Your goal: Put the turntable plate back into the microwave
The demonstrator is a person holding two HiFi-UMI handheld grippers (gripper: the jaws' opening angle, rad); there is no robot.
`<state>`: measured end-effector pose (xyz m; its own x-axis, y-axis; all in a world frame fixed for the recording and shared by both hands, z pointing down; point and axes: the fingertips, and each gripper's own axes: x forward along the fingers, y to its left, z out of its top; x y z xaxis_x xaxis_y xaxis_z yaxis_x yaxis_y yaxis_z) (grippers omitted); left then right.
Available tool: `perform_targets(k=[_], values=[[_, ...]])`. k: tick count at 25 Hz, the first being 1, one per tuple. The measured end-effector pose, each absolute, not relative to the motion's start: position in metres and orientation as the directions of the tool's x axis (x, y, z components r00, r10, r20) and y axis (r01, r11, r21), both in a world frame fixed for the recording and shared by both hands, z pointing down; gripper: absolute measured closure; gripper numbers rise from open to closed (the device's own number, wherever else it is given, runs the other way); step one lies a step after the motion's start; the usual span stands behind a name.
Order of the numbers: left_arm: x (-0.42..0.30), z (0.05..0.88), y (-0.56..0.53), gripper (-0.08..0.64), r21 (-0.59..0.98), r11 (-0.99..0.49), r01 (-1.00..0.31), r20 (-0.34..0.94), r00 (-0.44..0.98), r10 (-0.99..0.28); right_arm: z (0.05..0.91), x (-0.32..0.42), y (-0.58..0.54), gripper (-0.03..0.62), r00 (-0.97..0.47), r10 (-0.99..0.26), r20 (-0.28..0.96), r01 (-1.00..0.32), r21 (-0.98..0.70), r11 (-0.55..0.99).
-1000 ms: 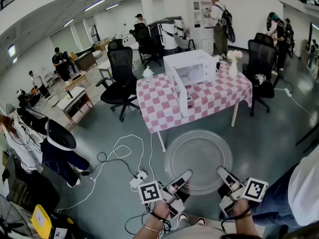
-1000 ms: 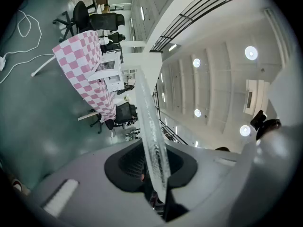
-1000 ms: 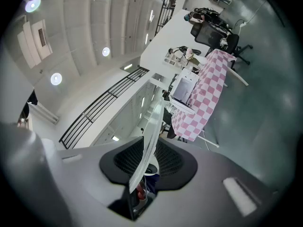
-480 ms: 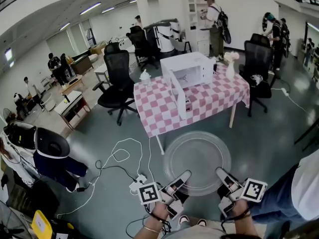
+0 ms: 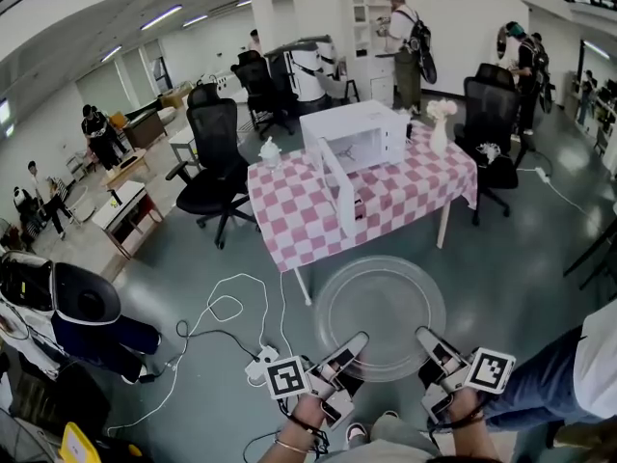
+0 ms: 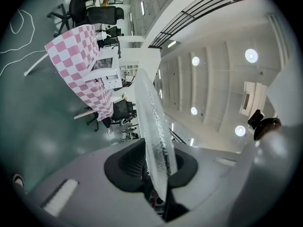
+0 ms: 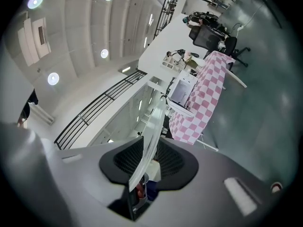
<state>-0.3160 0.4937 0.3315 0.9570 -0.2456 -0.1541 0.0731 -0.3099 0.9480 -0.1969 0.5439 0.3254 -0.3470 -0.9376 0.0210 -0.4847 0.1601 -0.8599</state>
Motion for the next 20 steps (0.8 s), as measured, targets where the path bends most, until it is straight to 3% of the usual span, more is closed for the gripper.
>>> perform_targets(k=[9,20], values=[[-0.276,0.35,0.439,0.511,0.964,-0.262,0.041,-0.106,0.965,-0.239,0.342,-0.156,0.491,0.5,-0.331,-0.943,0.019,-0.464,-0.874,0.145],[-0.168,0.345,0.336,0.511,0.965,-0.258,0.053,-0.117,0.963,-0.243,0.333,-0.047,0.385,0.5,-0.34,-0.941,-0.009,-0.468,-0.865,0.178]])
